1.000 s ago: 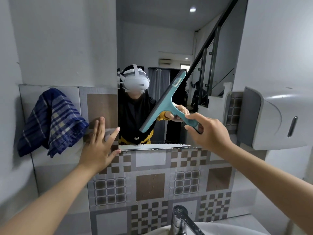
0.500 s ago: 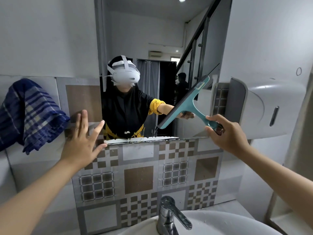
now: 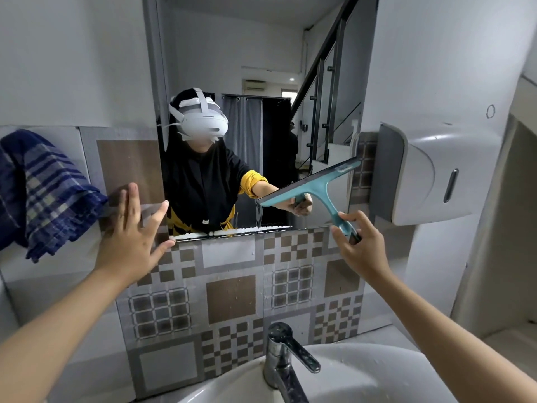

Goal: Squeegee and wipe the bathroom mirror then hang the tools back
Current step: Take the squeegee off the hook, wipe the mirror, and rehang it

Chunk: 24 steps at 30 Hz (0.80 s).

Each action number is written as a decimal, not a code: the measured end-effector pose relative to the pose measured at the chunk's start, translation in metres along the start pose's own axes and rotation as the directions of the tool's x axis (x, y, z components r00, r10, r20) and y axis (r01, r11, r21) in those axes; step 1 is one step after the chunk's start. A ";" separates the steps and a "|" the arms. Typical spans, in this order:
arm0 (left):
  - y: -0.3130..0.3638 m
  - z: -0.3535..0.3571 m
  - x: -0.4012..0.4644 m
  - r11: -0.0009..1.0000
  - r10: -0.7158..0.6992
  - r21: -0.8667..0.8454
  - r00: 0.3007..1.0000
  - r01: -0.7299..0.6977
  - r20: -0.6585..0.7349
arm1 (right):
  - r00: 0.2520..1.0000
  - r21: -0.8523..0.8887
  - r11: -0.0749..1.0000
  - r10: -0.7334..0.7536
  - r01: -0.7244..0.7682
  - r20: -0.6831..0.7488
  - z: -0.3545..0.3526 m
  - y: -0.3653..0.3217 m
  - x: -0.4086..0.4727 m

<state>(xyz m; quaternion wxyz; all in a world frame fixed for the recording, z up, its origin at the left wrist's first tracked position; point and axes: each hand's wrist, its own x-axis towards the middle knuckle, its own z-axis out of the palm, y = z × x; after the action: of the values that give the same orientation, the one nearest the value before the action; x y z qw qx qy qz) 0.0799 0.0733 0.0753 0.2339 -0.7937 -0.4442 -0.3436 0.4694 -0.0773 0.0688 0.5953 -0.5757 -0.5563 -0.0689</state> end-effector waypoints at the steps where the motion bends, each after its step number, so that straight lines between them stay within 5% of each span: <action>1: 0.000 0.000 0.000 1.000 0.001 0.005 1.000 -0.001 -0.002 | 1.000 0.015 1.000 0.024 -0.024 -0.001 0.001 0.000 -0.003; 9: -0.002 0.003 0.000 1.000 0.001 0.018 1.000 -0.001 -0.008 | 0.949 0.203 0.931 0.315 -0.303 -0.031 0.022 0.000 -0.037; 24: -0.001 0.003 -0.001 0.999 -0.032 0.001 0.999 0.032 0.018 | 0.764 0.568 0.640 0.645 -0.517 -0.031 0.084 -0.074 -0.052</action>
<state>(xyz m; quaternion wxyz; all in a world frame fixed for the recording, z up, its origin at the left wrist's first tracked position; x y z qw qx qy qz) 0.0796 0.0754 0.0733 0.2246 -0.7894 -0.4590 -0.3401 0.3477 -0.0661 0.0513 0.7794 -0.5257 -0.2633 0.2164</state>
